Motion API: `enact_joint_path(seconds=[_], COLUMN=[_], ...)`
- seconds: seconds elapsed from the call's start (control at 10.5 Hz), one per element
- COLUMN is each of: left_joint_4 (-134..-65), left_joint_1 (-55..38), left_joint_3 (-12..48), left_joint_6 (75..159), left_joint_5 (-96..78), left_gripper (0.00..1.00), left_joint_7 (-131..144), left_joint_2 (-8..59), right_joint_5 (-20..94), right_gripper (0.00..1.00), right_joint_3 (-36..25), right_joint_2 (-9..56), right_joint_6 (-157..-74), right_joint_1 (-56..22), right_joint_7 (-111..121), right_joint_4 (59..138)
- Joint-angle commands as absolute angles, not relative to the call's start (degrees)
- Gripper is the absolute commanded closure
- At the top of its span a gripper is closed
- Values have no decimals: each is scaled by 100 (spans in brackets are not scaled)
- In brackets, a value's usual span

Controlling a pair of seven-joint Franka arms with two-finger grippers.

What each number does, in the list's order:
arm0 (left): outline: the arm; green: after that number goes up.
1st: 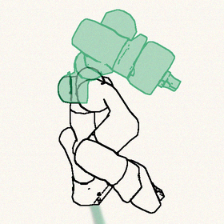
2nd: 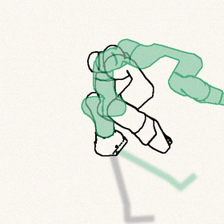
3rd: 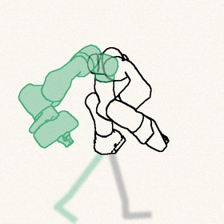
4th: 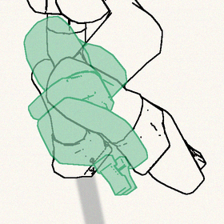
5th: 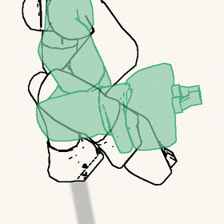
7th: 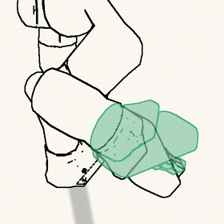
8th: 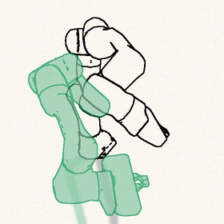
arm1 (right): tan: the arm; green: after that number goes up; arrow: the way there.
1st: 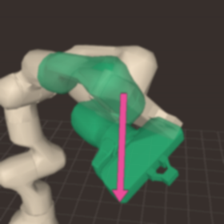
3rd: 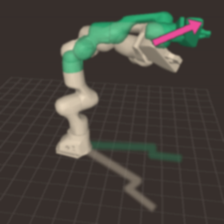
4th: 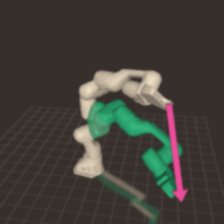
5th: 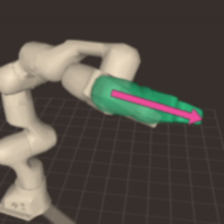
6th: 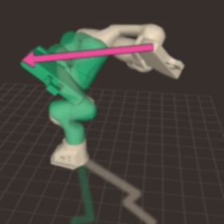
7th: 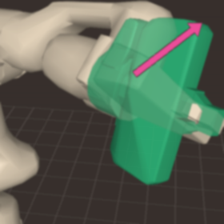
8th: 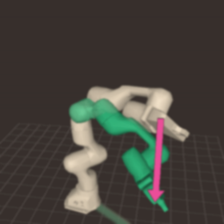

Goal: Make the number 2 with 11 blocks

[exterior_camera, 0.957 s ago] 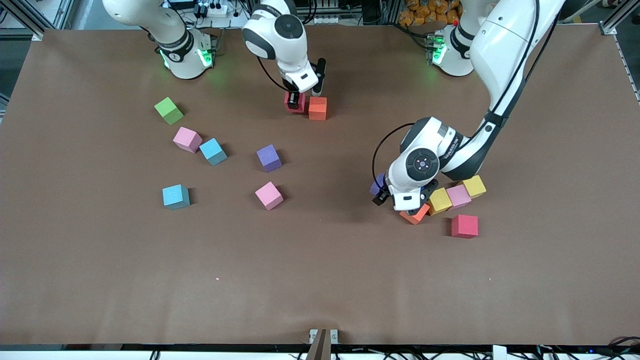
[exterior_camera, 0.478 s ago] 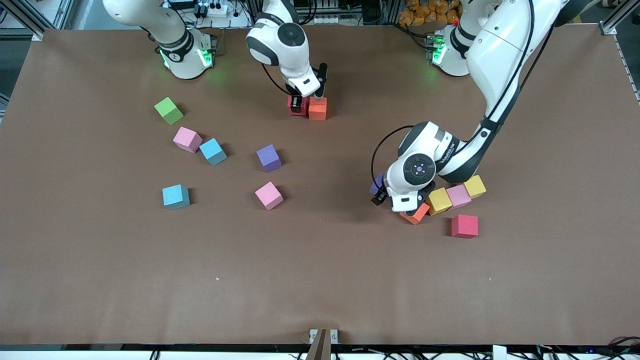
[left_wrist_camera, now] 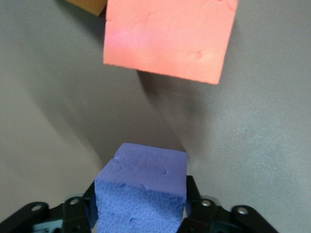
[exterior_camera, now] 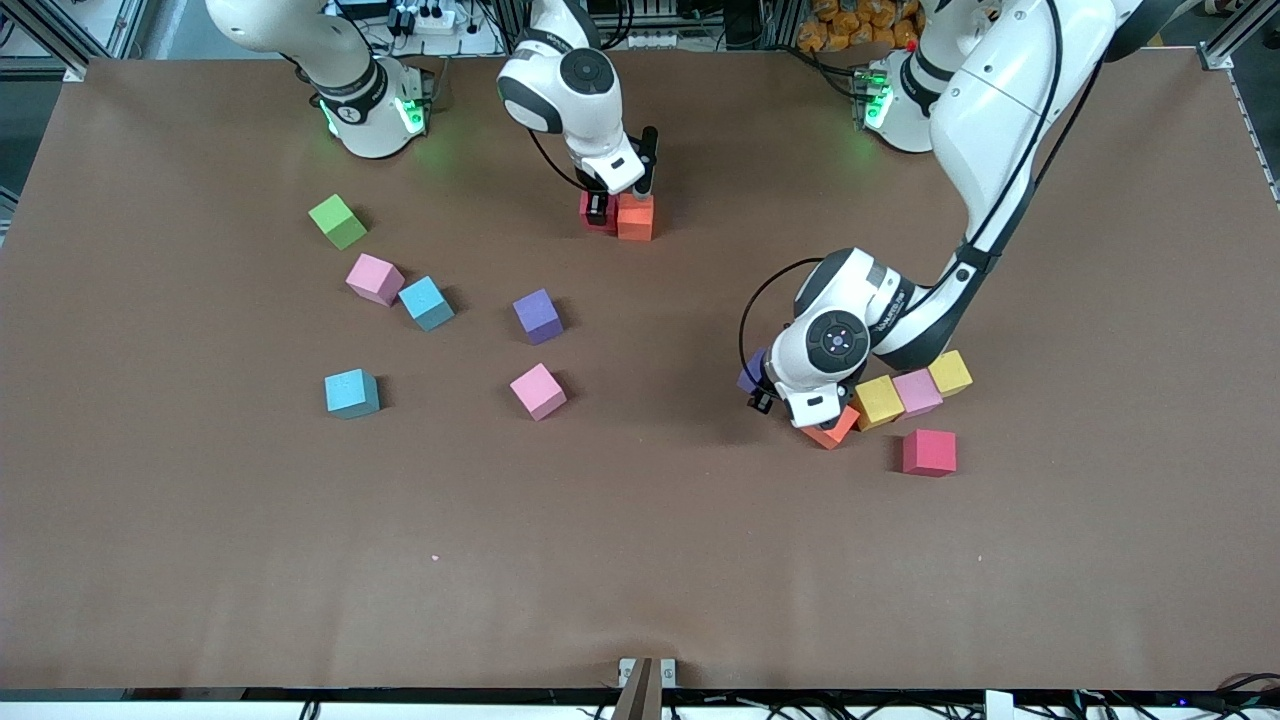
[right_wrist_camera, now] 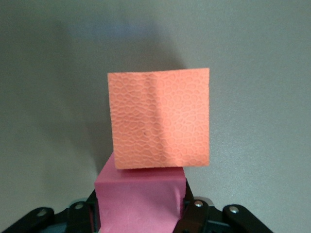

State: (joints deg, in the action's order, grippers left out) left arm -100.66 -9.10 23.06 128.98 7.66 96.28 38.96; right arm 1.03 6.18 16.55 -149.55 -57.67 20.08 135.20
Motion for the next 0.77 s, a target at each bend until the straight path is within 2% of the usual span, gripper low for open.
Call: enact_joint_path(seconds=[0.0,0.29,0.67], left_joint_4=[-10265,-10581,-11353], left_joint_1=[-905,-897,-888], left_joint_3=[2312,2338,2391], left_joint_6=[12955,12955,13007], left_joint_5=[888,870,800], left_gripper=[55,63,63], left_joint_7=[10140,10651,11468], left_joint_2=[3763,3464,2727], right_joint_5=[105,105,105], right_gripper=[91,91,89], right_joint_3=[563,554,554], right_joint_2=[1758,1775,1810], right_joint_6=[-14977,-14994,-15003], right_joint_1=[-5854,-5854,-5810], right_joint_7=[1978,1978,1986], right_joint_4=[13386,13386,13386])
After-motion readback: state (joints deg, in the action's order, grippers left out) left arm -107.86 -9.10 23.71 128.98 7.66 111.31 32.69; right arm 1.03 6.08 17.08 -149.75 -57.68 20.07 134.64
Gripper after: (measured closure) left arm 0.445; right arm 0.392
